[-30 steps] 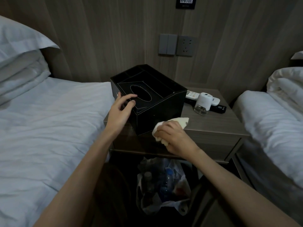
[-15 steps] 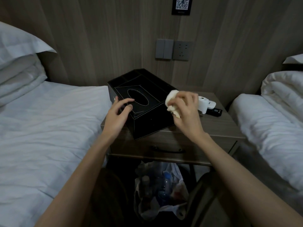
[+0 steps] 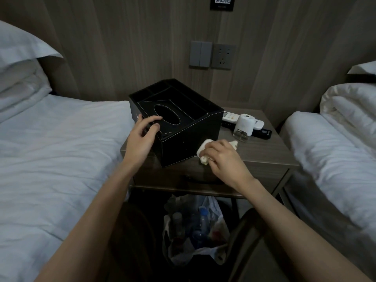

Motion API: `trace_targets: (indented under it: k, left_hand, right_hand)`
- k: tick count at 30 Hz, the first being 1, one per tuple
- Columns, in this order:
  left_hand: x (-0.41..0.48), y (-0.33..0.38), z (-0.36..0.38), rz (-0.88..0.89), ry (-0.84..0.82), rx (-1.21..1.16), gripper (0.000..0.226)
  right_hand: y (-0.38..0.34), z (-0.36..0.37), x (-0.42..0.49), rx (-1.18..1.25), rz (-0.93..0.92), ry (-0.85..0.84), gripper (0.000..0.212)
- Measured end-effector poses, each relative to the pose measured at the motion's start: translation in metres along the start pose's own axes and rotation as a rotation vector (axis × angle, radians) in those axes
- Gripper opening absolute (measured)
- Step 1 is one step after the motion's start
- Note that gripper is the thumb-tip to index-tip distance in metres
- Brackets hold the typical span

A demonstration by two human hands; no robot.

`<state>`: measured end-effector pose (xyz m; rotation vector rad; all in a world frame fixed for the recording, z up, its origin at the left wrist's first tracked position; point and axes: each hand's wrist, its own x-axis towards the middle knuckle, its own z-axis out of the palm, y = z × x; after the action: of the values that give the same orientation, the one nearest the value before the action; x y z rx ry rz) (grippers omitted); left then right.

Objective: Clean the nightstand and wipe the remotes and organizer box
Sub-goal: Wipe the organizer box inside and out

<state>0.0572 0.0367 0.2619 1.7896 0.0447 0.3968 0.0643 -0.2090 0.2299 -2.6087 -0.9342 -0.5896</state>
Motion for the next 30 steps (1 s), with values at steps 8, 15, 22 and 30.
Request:
trace_targets:
  k: [8, 15, 22, 30]
  left_hand:
    - [-0.013, 0.02, 0.0, 0.028, 0.033, 0.114, 0.026]
    - [-0.024, 0.071, 0.04, 0.4, -0.001, 0.388, 0.036]
    - [-0.018, 0.063, 0.089, 0.404, 0.041, 0.775, 0.043]
    - [-0.018, 0.045, 0.094, 0.576, 0.218, 0.853, 0.041]
  right_hand:
    - [-0.008, -0.03, -0.012, -0.014, 0.046, -0.202, 0.021]
    - [0.016, -0.05, -0.021, -0.053, 0.139, 0.151, 0.017]
    - [0.031, -0.058, -0.012, 0.071, 0.352, 0.214, 0.045]
    - [0.027, -0.061, 0.025, 0.265, 0.326, 0.156, 0.074]
